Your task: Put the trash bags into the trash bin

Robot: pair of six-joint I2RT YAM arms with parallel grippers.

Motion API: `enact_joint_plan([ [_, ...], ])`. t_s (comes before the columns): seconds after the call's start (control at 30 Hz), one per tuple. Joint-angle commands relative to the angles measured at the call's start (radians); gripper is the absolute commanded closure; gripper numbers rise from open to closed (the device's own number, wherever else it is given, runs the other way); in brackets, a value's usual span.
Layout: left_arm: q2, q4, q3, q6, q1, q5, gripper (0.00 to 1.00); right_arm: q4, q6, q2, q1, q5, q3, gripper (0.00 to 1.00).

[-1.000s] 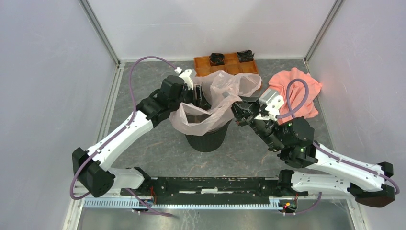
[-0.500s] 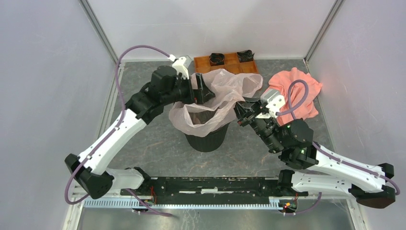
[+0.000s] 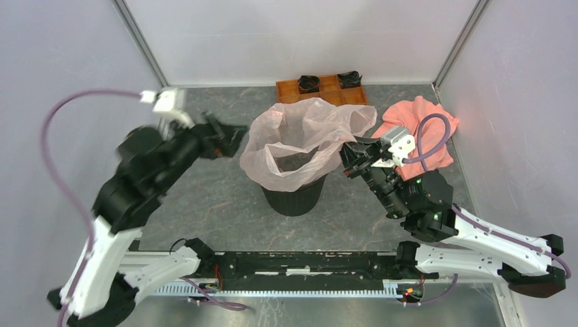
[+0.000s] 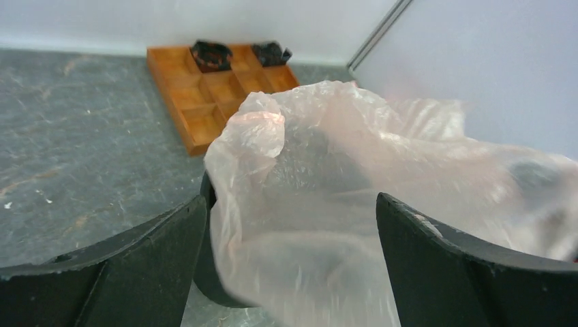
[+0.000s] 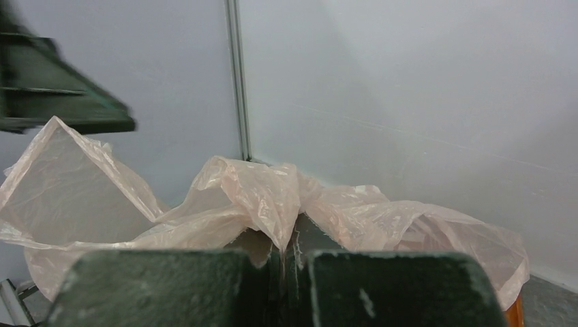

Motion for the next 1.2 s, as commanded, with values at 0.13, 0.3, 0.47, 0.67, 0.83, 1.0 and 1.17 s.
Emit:
enact_joint_plan([
  [0.13,-0.432,0.049,-0.323,0.043,0.004,0.399,0.18,0.034,0.008,0.045,0.0,0.047,0.019,1.0],
  [0.3,-0.458,0.336,-0.505,-0.087,0.004,0.757,0.26,0.03,0.016,0.085,0.0,0.018,0.06,1.0],
  [0.47,-0.286,0.436,-0.512,-0.046,0.004,0.793,0.3,0.02,0.039,0.074,-0.001,0.009,0.054,1.0],
  [0.67,-0.078,0.421,-0.403,-0.07,0.004,0.459,0.42,0.009,0.058,0.056,0.0,-0.004,0.048,0.99],
  [0.83,-0.007,0.473,-0.503,-0.165,0.004,0.395,0.44,-0.01,0.028,0.071,0.0,-0.017,0.052,0.99],
  [1.0,-0.023,0.52,-0.641,-0.236,0.004,0.34,0.44,-0.001,-0.009,0.119,-0.008,-0.018,0.033,1.0],
  [1.17,-0.073,0.552,-0.705,-0.278,0.004,0.358,0.44,-0.026,-0.018,0.199,-0.028,-0.088,0.07,1.0],
])
